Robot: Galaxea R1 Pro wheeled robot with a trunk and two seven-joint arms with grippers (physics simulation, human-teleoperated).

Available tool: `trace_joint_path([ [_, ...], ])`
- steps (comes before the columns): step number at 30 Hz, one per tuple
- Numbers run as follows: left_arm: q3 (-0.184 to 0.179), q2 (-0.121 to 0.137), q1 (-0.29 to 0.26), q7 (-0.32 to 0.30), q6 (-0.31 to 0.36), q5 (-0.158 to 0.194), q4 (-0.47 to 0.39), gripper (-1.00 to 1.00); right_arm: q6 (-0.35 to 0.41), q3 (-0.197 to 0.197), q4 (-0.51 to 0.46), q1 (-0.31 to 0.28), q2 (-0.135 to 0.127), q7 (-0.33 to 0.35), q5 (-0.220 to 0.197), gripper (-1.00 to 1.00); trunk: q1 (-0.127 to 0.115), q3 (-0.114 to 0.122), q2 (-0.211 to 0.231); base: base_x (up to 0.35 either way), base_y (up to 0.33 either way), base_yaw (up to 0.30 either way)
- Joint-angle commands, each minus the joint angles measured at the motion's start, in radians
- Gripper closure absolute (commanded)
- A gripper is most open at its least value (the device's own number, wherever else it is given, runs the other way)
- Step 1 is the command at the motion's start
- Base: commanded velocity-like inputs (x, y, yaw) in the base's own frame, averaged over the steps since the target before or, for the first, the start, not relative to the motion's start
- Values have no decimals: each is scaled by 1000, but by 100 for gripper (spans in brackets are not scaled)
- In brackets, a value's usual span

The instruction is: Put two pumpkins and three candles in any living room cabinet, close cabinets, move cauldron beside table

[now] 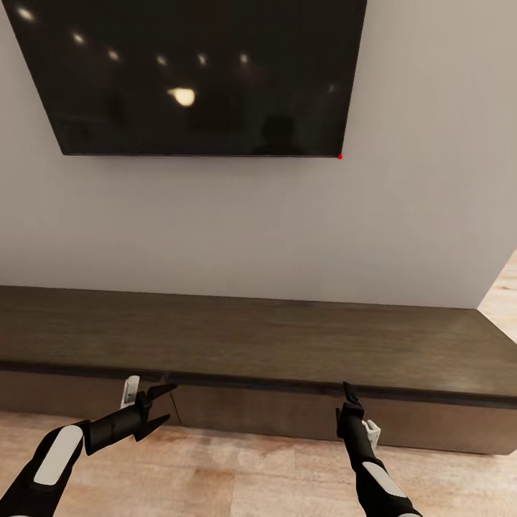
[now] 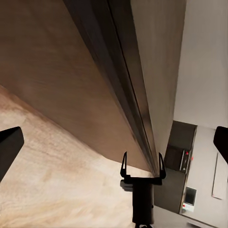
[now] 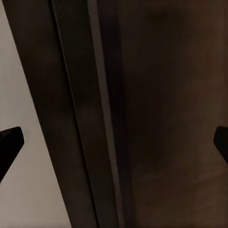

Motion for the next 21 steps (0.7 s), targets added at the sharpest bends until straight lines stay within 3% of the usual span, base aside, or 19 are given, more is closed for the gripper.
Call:
trace_joint_path([
  [1,0,0,0,0,0,0,0,-100,0,0,0,0,0,0,0,-100,0,0,0,0,0,0],
  [17,0,-1,0,1,0,-8,0,-100,1,-1,0,0,-9,0,0,-100,0,0,0,49,12,0],
  [18,0,-1,0,1,0,-8,0,-100,1,-1,0,0,-10,0,0,100,0,0,0,3,1,0],
  [21,0,-1,0,1,0,-9,0,-100,1,0,0,1,-11,0,-1,100,0,0,0,1,0,0],
])
